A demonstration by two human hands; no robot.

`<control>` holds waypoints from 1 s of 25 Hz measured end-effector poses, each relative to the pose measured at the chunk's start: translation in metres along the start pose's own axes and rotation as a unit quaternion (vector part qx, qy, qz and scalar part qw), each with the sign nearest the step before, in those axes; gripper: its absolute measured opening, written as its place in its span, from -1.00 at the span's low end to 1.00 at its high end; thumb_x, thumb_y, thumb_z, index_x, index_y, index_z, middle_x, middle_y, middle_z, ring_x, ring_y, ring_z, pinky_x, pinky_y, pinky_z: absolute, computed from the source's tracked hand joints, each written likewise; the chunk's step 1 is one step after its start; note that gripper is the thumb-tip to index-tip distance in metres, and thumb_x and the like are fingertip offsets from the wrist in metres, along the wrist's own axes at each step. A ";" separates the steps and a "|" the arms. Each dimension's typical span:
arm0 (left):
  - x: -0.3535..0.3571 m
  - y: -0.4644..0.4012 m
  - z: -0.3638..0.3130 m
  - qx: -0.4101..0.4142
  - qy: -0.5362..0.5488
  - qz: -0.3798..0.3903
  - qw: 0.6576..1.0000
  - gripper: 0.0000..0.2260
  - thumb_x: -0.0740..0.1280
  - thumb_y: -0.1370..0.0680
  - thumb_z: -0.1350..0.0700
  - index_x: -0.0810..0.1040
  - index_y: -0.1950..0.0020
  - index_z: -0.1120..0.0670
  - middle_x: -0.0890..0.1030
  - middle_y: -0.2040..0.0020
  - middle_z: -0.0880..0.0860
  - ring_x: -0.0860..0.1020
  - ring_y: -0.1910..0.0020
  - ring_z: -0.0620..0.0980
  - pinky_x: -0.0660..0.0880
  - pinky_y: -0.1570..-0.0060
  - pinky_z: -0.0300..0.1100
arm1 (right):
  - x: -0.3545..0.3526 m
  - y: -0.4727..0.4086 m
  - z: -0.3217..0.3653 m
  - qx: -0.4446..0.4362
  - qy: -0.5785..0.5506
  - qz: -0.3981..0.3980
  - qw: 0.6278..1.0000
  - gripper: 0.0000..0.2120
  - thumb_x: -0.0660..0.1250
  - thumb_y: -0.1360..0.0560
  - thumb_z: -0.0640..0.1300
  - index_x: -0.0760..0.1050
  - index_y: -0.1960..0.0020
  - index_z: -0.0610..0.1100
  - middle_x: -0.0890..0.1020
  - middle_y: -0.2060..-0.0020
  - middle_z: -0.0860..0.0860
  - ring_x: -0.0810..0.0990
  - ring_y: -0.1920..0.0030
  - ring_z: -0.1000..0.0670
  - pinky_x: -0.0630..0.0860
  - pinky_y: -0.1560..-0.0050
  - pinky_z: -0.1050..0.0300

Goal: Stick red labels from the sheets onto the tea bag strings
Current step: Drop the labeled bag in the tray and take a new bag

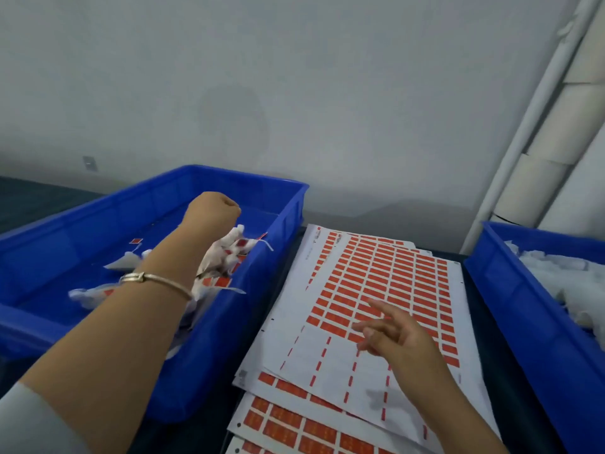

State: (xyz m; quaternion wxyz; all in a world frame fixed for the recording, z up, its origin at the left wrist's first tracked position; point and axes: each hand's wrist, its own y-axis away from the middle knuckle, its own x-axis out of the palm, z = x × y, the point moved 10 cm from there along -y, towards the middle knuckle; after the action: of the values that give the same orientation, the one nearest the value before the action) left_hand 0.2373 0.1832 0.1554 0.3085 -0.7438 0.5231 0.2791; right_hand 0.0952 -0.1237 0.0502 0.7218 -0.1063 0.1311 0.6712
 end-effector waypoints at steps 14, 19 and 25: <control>0.276 0.205 -0.090 0.239 -0.218 0.318 0.891 -0.58 0.00 -0.63 -0.13 0.10 -0.50 -0.17 0.05 -0.54 -0.12 0.02 -0.52 -0.04 -0.09 -0.45 0.06 | -0.302 -0.092 -0.011 0.119 0.067 -0.230 0.964 -0.79 0.11 -0.58 -0.35 0.49 -0.10 -0.25 0.54 0.11 -0.17 0.47 0.35 -0.03 0.45 0.38 0.26; 0.301 0.196 -0.085 0.269 -0.304 0.301 0.863 -0.48 -0.18 -0.57 -0.25 -0.12 -0.52 -0.17 -0.18 -0.53 -0.13 -0.20 -0.51 -0.06 -0.21 -0.43 0.07 | -0.364 -0.113 -0.118 0.216 0.215 -0.257 0.917 -0.83 0.23 -0.50 -0.34 0.55 -0.04 -0.28 0.55 0.09 -0.18 0.50 0.12 -0.11 0.51 0.00 -0.01; 0.312 0.193 -0.084 0.266 -0.344 0.346 0.831 0.14 -0.66 0.05 -0.46 -0.15 -0.51 -0.21 -0.24 -0.51 -0.15 -0.22 -0.51 -0.07 -0.20 -0.43 0.06 | -0.350 -0.153 -0.156 0.266 0.245 -0.242 0.900 -0.78 0.31 -0.51 -0.08 0.37 0.04 -0.23 0.50 0.08 -0.16 0.49 0.09 -0.15 0.44 0.04 0.04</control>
State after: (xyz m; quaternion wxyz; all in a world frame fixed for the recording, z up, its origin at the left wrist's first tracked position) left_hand 0.1538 -0.1199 -0.0521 0.5374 -0.2592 0.6606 0.4556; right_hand 0.2176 -0.5158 0.0158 0.8083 -0.1003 0.4477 0.3691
